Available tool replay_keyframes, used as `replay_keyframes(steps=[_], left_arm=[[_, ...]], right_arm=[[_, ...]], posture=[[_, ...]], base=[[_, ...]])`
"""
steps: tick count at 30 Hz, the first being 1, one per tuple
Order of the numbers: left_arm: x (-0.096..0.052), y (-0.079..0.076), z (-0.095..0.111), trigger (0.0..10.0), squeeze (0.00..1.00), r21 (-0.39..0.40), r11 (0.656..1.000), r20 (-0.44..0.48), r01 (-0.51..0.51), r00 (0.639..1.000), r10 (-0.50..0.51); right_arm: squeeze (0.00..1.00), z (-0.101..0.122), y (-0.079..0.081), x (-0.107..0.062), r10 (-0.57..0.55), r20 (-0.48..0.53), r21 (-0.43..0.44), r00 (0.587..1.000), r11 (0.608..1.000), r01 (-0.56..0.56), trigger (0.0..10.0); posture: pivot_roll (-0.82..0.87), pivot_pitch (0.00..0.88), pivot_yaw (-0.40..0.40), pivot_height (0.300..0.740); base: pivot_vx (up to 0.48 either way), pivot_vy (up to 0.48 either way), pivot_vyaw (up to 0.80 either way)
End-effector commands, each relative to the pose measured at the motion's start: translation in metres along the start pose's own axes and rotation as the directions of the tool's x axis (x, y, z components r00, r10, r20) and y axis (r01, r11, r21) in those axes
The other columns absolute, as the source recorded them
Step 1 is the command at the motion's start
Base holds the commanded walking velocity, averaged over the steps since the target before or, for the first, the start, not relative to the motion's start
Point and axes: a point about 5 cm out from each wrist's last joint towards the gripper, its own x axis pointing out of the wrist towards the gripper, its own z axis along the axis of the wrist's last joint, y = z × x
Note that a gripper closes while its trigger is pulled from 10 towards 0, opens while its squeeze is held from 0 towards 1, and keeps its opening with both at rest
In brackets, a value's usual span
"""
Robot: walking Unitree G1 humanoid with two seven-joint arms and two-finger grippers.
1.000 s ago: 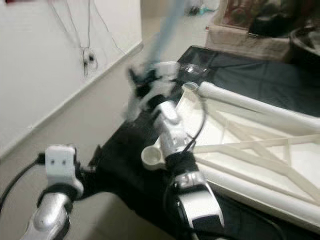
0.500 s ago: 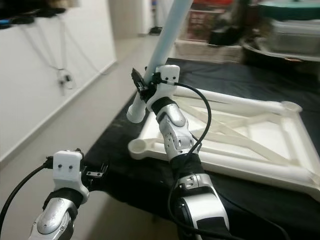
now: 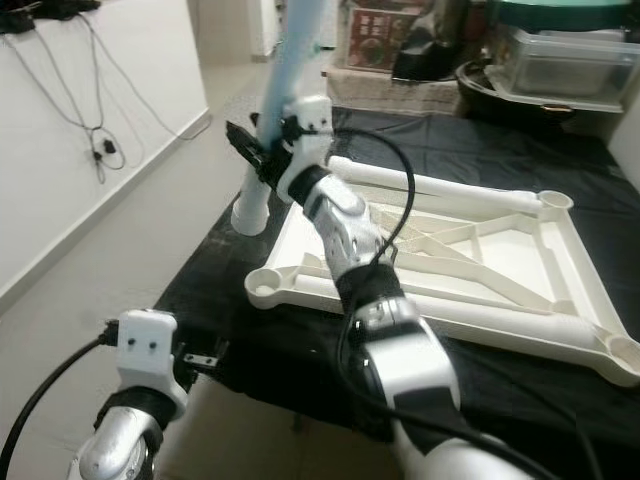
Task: Building children table
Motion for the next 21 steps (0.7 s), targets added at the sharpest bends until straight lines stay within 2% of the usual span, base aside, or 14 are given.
replay_keyframes(steps=[1, 2, 4, 6, 11, 15, 17, 20, 21], left_arm=[[-0.004, -0.003, 0.001, 10.0, 0.00, 0.003, 1.000, -0.009, 0.007, 1.000, -0.007], [-0.008, -0.004, 0.002, 10.0, 0.00, 0.005, 1.000, -0.014, 0.019, 1.000, -0.019], [-0.009, -0.005, 0.002, 10.0, 0.00, 0.008, 1.000, -0.016, 0.023, 1.000, -0.023], [-0.013, -0.005, 0.002, 10.0, 0.00, 0.008, 1.000, -0.023, 0.025, 0.999, -0.025], [-0.018, -0.006, 0.003, 10.0, 0.00, 0.009, 1.000, -0.027, 0.027, 0.999, -0.027], [-0.024, -0.006, 0.006, 10.0, 0.00, 0.006, 1.000, -0.034, 0.022, 0.999, -0.022], [-0.025, -0.006, 0.007, 10.0, 0.00, 0.006, 1.000, -0.035, 0.022, 0.999, -0.022], [-0.029, -0.010, 0.012, 10.0, 0.00, -0.002, 0.999, -0.035, 0.036, 0.999, -0.036], [-0.029, -0.010, 0.012, 10.0, 0.00, -0.002, 0.999, -0.035, 0.036, 0.999, -0.036]], right_arm=[[0.00, 0.003, -0.003, -0.001, 0.039, -0.014, -0.009, 0.999, 0.999, -0.040, 10.0], [0.00, 0.007, -0.005, -0.004, 0.140, -0.037, 0.010, 0.989, 0.990, -0.140, 10.0], [0.00, 0.008, -0.006, -0.005, 0.175, -0.041, 0.019, 0.984, 0.984, -0.175, 10.0], [0.00, 0.012, -0.010, -0.009, 0.265, -0.067, 0.057, 0.962, 0.963, -0.262, 10.0], [0.00, 0.017, -0.013, -0.013, 0.310, -0.083, 0.070, 0.947, 0.950, -0.305, 10.0], [0.00, 0.029, -0.013, -0.020, 0.481, -0.082, 0.109, 0.873, 0.875, -0.472, 10.0], [0.00, 0.029, -0.013, -0.020, 0.503, -0.083, 0.109, 0.860, 0.862, -0.494, 10.0], [0.00, 0.028, -0.007, -0.022, 0.606, -0.113, 0.111, 0.788, 0.796, -0.596, 10.0], [0.00, 0.028, -0.007, -0.022, 0.606, -0.113, 0.111, 0.788, 0.796, -0.596, 10.0]], posture=[[0.14, 0.125, -0.010, 0.740], [0.14, 0.140, -0.007, 0.740], [0.14, 0.140, -0.007, 0.740], [0.14, 0.168, -0.006, 0.740], [0.15, 0.184, -0.006, 0.740], [0.15, 0.216, -0.006, 0.740], [0.15, 0.216, -0.006, 0.740], [0.16, 0.248, -0.007, 0.740], [0.16, 0.248, -0.007, 0.740]], base=[[0.000, 0.000, 0.00], [0.000, 0.000, 0.00], [0.000, 0.000, 0.00], [0.000, 0.000, 0.00], [0.000, 0.000, 0.00], [0.000, 0.000, 0.00], [0.000, 0.000, 0.00], [0.000, 0.000, 0.00], [0.000, 0.000, 0.00]])
